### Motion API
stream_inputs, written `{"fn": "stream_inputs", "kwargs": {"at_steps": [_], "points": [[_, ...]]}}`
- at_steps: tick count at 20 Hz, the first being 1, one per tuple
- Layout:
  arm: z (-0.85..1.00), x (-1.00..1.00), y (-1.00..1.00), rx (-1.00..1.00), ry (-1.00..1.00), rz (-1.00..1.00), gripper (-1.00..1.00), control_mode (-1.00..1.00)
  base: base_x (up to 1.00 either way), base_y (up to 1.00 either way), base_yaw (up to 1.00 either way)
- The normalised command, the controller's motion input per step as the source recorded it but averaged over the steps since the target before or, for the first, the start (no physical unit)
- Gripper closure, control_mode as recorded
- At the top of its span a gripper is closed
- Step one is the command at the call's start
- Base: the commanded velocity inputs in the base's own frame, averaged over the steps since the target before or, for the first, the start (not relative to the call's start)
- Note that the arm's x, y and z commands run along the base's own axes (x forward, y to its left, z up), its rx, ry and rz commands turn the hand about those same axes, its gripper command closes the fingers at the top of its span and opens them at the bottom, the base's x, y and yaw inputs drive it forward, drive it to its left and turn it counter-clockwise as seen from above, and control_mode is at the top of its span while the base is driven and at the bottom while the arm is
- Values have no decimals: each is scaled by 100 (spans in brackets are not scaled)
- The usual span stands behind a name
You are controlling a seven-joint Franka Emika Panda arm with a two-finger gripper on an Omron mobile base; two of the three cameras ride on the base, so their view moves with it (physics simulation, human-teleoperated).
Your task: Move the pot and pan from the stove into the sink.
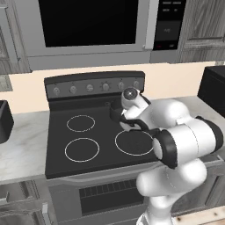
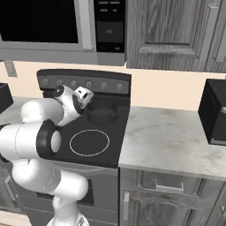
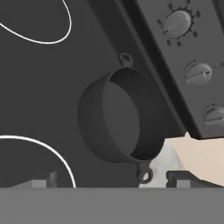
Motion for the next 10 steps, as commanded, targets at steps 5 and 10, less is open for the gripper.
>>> {"fn": "stream_inputs", "kwargs": {"at_steps": [5, 10], "points": [[-34, 19, 0, -4, 1, 0, -100, -100, 0, 0, 0], [-45, 3, 0, -5, 1, 0, -100, -100, 0, 0, 0]]}}
